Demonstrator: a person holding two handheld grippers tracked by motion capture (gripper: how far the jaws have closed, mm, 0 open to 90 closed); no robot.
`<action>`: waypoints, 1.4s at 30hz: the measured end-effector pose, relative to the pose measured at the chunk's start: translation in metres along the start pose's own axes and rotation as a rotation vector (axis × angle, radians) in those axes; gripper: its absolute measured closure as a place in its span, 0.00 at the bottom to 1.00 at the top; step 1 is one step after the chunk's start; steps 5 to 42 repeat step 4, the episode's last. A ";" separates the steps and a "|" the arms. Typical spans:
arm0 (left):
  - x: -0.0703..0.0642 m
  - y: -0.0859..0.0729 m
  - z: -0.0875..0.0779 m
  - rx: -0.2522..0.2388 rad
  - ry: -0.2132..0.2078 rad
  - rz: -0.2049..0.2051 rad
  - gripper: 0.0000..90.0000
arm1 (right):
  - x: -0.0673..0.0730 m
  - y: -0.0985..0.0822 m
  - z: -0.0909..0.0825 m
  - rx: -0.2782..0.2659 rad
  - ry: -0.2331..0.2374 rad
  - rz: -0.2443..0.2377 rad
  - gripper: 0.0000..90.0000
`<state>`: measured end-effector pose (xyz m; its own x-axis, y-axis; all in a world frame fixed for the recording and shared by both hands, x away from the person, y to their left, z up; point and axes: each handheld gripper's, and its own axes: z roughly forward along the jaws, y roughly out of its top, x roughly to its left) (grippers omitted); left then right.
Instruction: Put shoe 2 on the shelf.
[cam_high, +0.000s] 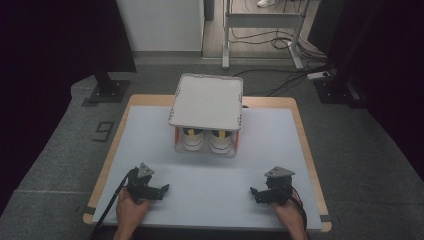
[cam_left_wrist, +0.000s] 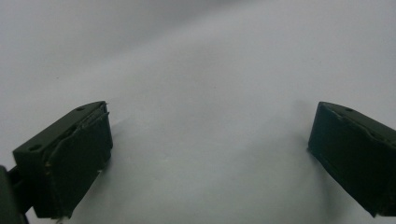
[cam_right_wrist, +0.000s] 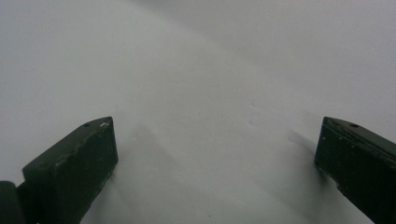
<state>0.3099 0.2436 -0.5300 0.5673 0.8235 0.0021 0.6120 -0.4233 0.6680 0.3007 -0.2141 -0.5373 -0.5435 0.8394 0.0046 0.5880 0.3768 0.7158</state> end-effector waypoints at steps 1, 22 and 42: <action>0.000 0.000 0.000 0.001 0.000 0.001 0.00 | 0.000 0.000 0.000 -0.002 -0.001 0.001 0.00; 0.000 0.000 0.000 0.001 0.001 0.002 0.00 | 0.000 0.000 0.000 -0.003 -0.002 0.002 0.00; 0.000 0.000 0.000 0.001 0.001 0.002 0.00 | 0.000 0.000 0.000 -0.003 -0.002 0.002 0.00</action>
